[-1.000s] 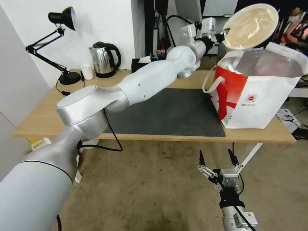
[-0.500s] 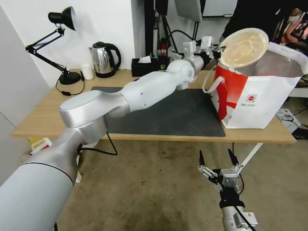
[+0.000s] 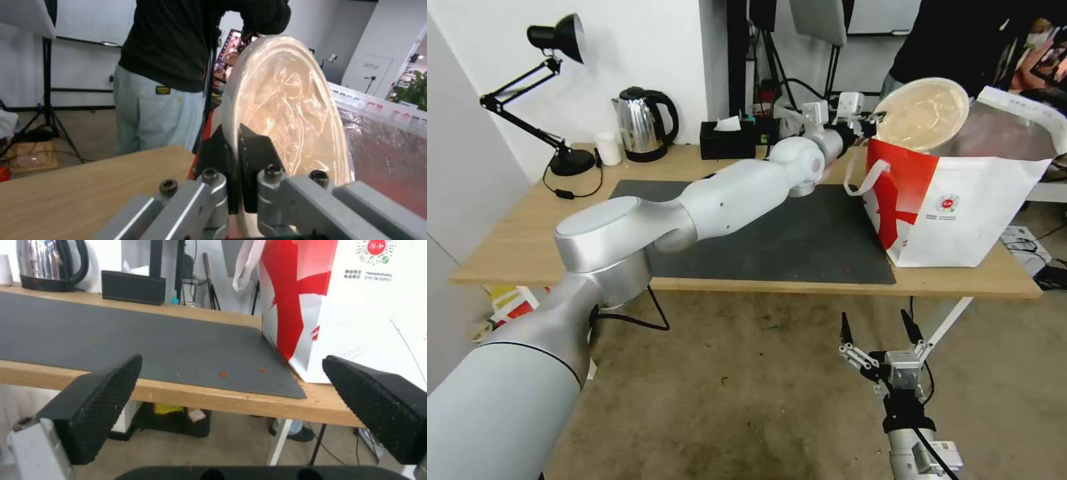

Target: Pick up the trash from the table and place it into the takeout bag.

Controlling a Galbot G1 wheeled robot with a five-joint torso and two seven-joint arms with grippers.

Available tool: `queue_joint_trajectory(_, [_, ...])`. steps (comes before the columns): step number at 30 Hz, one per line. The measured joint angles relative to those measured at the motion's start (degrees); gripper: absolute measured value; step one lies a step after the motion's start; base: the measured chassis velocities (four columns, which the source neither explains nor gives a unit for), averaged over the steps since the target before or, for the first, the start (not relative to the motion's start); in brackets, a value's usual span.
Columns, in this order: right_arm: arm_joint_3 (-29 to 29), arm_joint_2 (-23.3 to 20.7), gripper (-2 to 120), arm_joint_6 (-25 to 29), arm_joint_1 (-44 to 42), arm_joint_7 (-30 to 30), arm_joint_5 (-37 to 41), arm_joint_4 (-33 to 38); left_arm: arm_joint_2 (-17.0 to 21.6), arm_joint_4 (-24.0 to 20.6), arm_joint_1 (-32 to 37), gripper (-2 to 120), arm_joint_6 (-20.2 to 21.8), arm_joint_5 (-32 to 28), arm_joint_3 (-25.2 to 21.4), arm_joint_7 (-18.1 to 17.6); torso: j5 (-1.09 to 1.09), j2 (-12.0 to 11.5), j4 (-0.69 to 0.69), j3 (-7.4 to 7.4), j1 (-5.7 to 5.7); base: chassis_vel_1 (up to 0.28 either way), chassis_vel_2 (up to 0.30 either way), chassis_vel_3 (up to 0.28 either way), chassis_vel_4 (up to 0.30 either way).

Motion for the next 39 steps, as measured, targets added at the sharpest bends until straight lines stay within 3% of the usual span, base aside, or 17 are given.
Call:
queue_joint_trajectory(9, [0.0,0.0,100,0.0,0.0,0.0,0.0,0.0,0.0,0.2,0.6,3,0.2,1.5,0.1,0.9,0.00,0.0,0.00,0.00,0.00,0.000,0.000,0.000,0.000])
queue_joint_trajectory(28, [0.0,0.0,100,0.0,0.0,0.0,0.0,0.0,0.6,-2.8,-0.7,71,0.3,1.4,-0.8,1.3,0.00,0.0,0.00,0.00,0.00,0.000,0.000,0.000,0.000])
queue_joint_trajectory(31, [0.0,0.0,100,0.0,0.0,0.0,0.0,0.0,0.7,-3.6,-0.9,79,0.3,1.5,-2.3,1.3,0.00,0.0,0.00,0.00,0.00,0.000,0.000,0.000,0.000])
queue_joint_trajectory(34, [0.0,0.0,100,0.0,0.0,0.0,0.0,0.0,0.5,-4.6,-2.2,94,0.4,1.6,-7.0,1.2,0.00,0.0,-0.01,0.01,0.00,0.000,0.000,0.000,0.000])
queue_joint_trajectory(39, [0.0,0.0,100,0.0,0.0,0.0,0.0,0.0,2.0,-7.9,-4.7,99,0.4,1.5,-10.7,-0.6,0.00,0.0,-0.02,0.00,0.00,0.000,0.000,0.000,0.000])
